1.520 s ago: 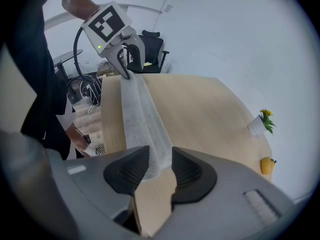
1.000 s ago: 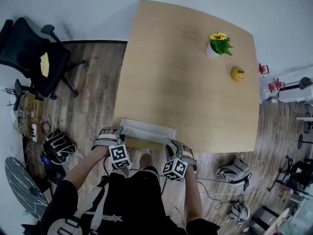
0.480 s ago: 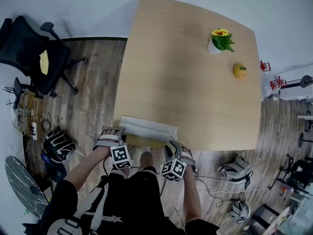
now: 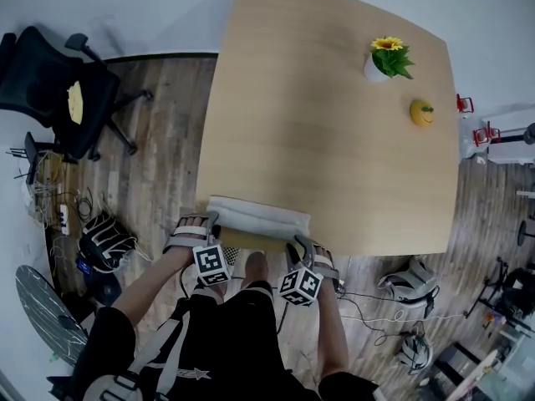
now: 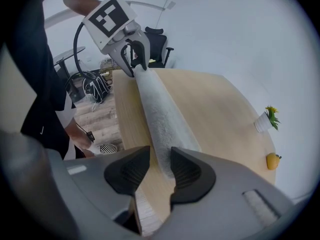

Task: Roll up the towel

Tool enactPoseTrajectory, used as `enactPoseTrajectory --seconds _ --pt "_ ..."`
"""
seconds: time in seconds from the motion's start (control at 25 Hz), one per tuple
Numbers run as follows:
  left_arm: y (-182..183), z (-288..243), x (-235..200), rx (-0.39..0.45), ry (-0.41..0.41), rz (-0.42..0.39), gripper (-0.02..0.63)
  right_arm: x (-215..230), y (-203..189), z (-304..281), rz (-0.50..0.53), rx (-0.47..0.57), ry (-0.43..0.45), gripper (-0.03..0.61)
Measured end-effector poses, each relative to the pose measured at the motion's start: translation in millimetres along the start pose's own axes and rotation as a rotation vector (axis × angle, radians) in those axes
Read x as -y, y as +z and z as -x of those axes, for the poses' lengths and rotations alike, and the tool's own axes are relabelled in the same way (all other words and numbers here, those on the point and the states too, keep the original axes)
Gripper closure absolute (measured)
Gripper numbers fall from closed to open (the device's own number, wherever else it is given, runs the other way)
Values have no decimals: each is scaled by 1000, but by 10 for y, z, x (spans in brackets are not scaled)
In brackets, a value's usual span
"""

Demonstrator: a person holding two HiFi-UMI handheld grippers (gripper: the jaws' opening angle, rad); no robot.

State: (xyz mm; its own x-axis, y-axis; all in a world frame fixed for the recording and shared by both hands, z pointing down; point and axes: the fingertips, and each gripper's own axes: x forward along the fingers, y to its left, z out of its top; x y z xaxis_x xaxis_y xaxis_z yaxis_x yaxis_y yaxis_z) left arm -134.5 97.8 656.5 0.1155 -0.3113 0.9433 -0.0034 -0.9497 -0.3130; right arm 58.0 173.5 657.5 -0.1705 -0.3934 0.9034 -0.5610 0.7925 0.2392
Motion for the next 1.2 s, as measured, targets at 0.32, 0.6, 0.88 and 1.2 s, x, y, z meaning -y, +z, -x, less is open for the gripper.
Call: enactPoseTrajectory --seconds 0.32,0.6,0.88,1.2 --pt "-27 -70 -39 6 24 -12 463 65 3 -67 15 -5 -22 465" --pt "-50 -23 -1 18 29 -18 513 36 -1 -14 13 -1 -28 522" --pt "-142 69 228 20 -36 -15 520 -202 -35 53 6 -12 45 528" --pt "-149 88 186 -7 -68 -3 510 -153 7 72 -2 -32 67 518"
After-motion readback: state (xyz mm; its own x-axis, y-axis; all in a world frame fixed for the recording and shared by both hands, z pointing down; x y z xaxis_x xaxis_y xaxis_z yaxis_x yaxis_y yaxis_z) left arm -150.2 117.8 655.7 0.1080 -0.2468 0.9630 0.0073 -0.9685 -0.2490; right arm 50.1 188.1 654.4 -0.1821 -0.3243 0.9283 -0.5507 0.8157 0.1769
